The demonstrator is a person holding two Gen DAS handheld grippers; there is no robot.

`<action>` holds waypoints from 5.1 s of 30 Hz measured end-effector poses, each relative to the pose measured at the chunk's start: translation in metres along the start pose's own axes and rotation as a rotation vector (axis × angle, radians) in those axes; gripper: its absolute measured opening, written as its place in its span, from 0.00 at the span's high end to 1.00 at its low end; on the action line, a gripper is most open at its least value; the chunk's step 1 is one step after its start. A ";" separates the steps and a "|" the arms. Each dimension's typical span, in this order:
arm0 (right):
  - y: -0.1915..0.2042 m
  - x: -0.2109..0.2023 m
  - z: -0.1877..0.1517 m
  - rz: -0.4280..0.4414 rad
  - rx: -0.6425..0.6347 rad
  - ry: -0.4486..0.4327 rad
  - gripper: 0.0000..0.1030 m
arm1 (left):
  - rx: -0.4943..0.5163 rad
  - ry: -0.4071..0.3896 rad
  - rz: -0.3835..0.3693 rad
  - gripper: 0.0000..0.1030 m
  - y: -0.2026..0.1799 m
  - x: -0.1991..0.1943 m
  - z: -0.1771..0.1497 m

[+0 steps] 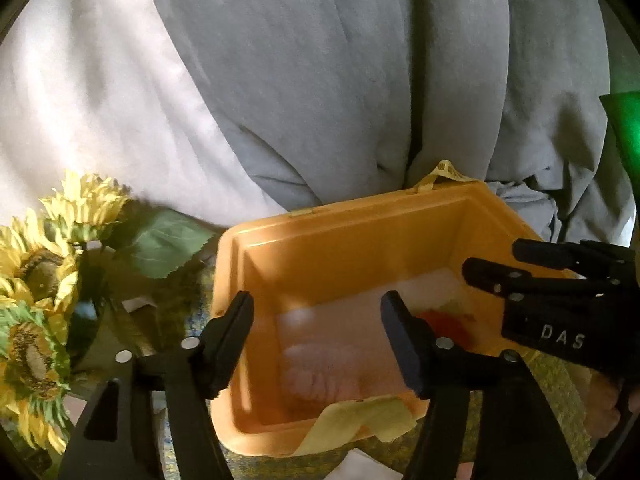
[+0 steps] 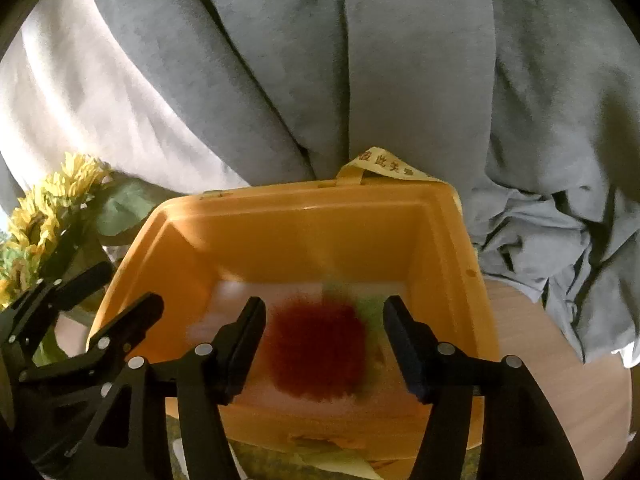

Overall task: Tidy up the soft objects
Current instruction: 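Open both tools to drop the headband and pompom into the crate, then move both tools back toward the remaining toys on the runner, then grasp the beige fabric with the left tool while the right tool grasps the Mickey plush, then lift and carry the beige fabric and Mickey plush over the orange crate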

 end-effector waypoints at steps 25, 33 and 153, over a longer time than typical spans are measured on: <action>0.001 -0.159 -0.031 -0.157 0.007 -0.345 0.27 | -0.042 -0.287 0.041 0.16 -0.003 -0.159 -0.019; -0.006 -0.204 -0.057 -0.179 0.010 -0.423 0.23 | -0.046 -0.333 0.050 0.15 -0.013 -0.200 -0.046; -0.020 -0.159 -0.236 -0.078 -0.039 -0.088 0.50 | -0.035 -0.037 -0.135 0.75 -0.086 -0.151 -0.196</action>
Point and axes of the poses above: each gripper's, at about its wrist camera, not at the fingertips, and x roughly the way its jaws point, y to its left, z to its top, the point moved 5 cm from there along x, roughly the way its jaws point, and after that the axes turned 1 degree about y, right-handed, at the moved point
